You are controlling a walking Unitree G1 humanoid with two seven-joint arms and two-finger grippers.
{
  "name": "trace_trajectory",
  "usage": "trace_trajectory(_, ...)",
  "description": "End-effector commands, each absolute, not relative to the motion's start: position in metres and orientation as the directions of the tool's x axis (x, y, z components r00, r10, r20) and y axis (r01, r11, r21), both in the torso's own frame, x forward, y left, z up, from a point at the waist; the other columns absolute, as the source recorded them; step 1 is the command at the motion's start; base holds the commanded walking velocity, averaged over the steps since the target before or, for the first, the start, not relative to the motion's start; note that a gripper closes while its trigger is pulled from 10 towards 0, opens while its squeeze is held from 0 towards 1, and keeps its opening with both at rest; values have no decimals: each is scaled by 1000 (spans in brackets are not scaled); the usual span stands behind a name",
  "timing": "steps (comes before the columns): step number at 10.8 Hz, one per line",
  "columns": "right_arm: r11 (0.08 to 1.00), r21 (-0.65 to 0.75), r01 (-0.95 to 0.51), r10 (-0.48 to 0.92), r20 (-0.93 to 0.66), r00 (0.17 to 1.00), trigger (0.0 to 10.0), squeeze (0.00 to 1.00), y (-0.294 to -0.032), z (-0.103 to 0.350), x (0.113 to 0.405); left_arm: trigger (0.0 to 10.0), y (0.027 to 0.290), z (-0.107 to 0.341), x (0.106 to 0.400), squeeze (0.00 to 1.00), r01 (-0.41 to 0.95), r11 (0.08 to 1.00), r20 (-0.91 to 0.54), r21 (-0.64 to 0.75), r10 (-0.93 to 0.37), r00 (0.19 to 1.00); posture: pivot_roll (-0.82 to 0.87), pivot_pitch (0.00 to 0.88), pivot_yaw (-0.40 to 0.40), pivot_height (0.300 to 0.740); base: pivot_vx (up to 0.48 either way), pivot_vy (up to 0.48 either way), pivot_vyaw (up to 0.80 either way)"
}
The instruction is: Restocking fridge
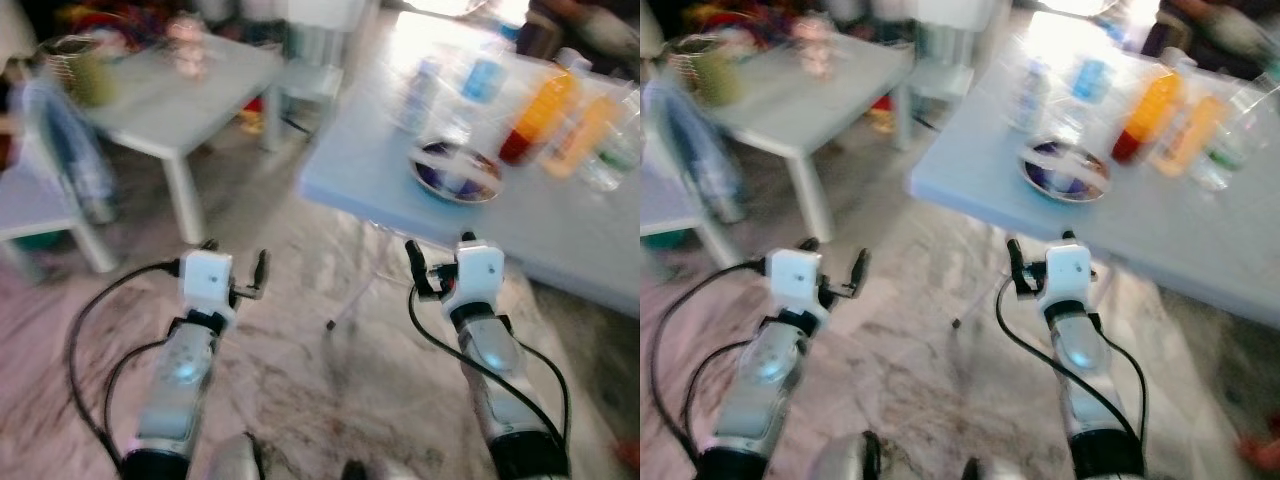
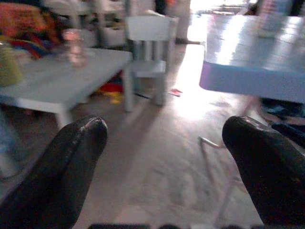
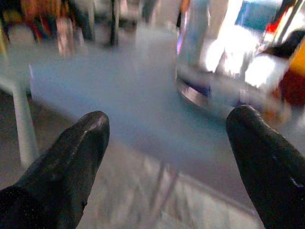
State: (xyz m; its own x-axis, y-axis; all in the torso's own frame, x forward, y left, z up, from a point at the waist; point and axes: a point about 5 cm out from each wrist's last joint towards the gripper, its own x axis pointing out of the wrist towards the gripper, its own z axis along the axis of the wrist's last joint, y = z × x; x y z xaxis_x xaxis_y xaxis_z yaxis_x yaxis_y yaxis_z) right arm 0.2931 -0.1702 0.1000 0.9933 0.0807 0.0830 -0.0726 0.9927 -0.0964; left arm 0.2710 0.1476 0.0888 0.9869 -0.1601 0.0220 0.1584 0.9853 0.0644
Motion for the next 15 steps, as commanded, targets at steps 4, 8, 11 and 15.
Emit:
trace_trajectory(4, 997, -63, 42, -29, 201, 979, 10000, 0, -181, 125, 284, 10000, 159, 99, 270, 0, 150, 986, 53, 80, -154, 987, 93, 59, -39, 740, 412, 0, 0)
trace_trajectory(8, 997, -49, 64, -56, 146, 988, 10000, 0, -185, 109, 260, 10000, 157, 101, 276, 0, 156, 985, 58, 76, -160, 985, 76, 35, -23, 740, 436, 0, 0)
trace_trajectory(11, 996, -58, 65, -56, 151, 987, 10000, 0, -185, 112, 263, 10000, 155, 103, 278, 0, 150, 987, 64, 55, -154, 986, 77, 27, -22, 740, 275, 0, -533)
trace_trajectory(15, 996, -94, -14, 23, 101, 995, 10000, 0, -178, 106, 265, 10000, 156, 100, 277, 0, 144, 989, 50, 43, -146, 988, 79, 41, -26, 740, 0, 0, 0)
